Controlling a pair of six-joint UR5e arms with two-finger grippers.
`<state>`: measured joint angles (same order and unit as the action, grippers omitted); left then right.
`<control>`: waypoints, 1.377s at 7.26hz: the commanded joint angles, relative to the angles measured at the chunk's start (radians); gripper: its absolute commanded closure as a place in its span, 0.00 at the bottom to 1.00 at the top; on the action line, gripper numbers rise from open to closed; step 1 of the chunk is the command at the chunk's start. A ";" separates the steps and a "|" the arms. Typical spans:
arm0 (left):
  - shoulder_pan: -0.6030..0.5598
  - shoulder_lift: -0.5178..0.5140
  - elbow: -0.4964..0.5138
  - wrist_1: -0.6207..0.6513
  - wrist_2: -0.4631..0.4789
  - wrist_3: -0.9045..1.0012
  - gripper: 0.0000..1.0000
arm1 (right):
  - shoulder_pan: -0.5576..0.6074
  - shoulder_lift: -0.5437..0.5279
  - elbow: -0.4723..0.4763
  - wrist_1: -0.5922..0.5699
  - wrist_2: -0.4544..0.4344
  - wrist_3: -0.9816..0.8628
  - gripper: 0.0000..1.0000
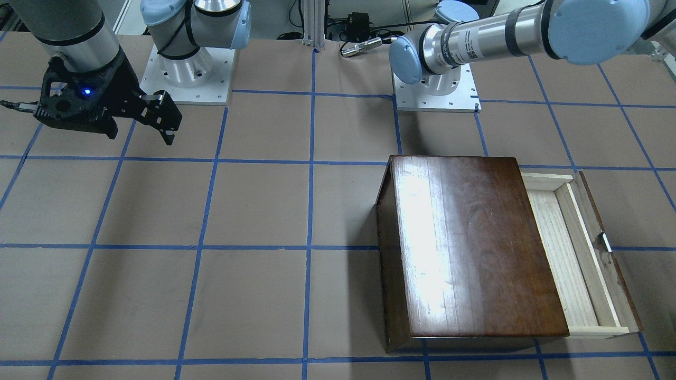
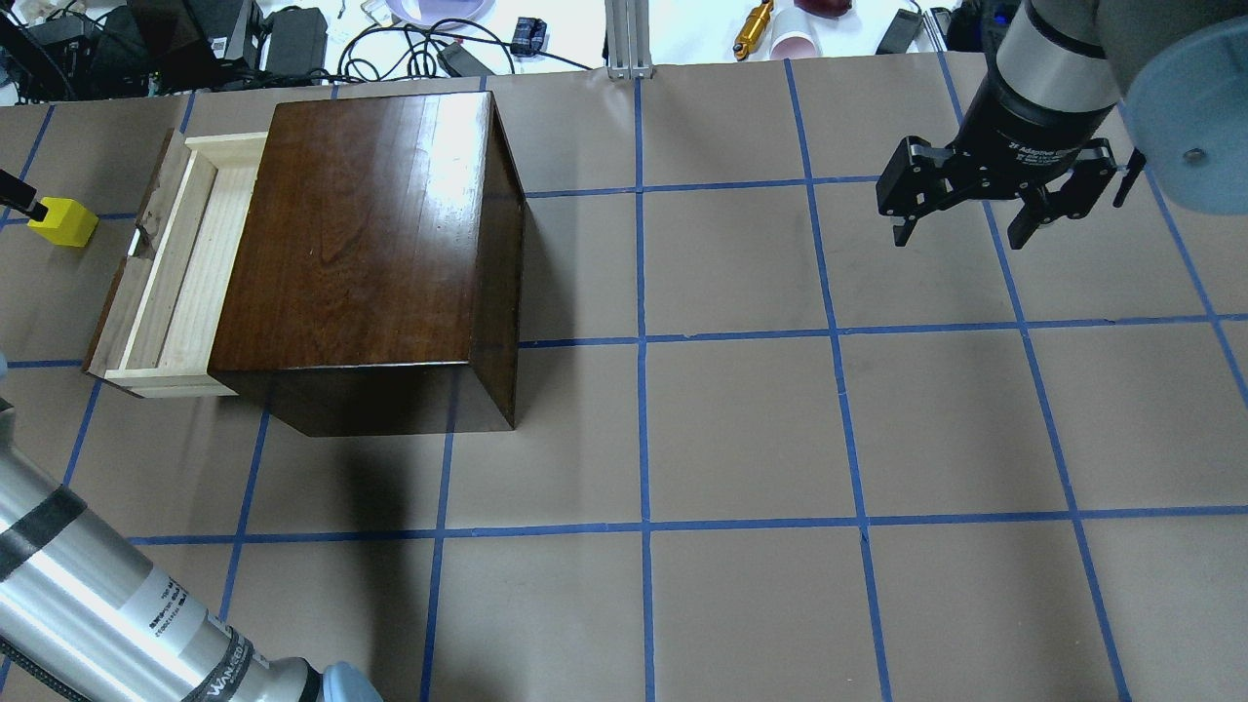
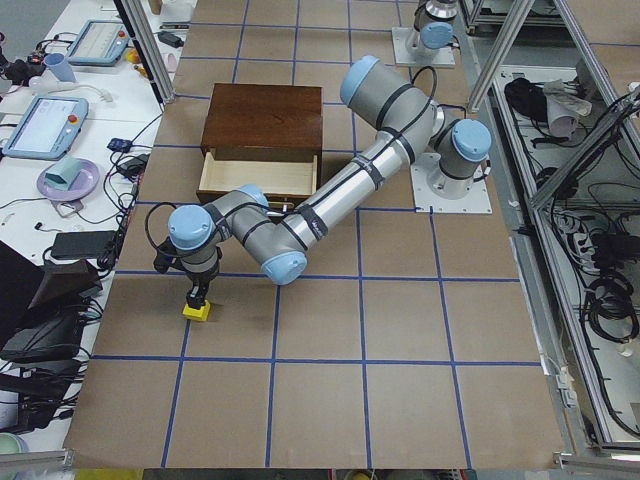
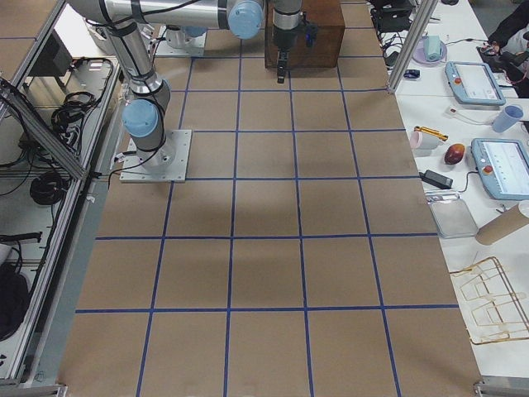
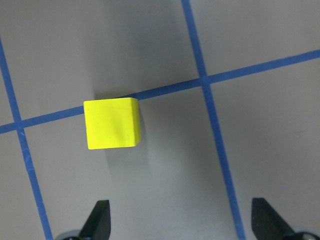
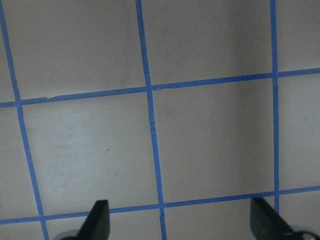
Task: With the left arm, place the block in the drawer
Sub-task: 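Lower the left gripper and grasp the yellow cube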
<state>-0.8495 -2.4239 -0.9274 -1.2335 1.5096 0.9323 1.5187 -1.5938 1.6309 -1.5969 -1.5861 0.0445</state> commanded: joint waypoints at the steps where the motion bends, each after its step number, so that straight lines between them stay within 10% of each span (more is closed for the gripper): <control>1: 0.001 -0.066 0.038 0.064 -0.006 -0.004 0.00 | 0.000 0.000 0.000 0.000 0.000 0.000 0.00; 7: 0.001 -0.152 0.071 0.127 -0.023 -0.023 0.03 | 0.000 0.000 0.000 0.000 0.000 0.000 0.00; 8: 0.001 -0.153 0.071 0.127 -0.023 -0.023 0.17 | 0.000 0.000 0.000 0.000 0.000 0.000 0.00; 9: 0.001 -0.153 0.071 0.127 -0.022 -0.018 0.73 | 0.000 0.000 0.000 0.000 0.000 0.000 0.00; 10: 0.001 -0.153 0.070 0.126 -0.022 -0.007 1.00 | 0.000 0.000 0.000 0.000 0.000 0.000 0.00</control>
<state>-0.8483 -2.5764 -0.8566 -1.1063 1.4876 0.9151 1.5187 -1.5938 1.6307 -1.5969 -1.5861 0.0445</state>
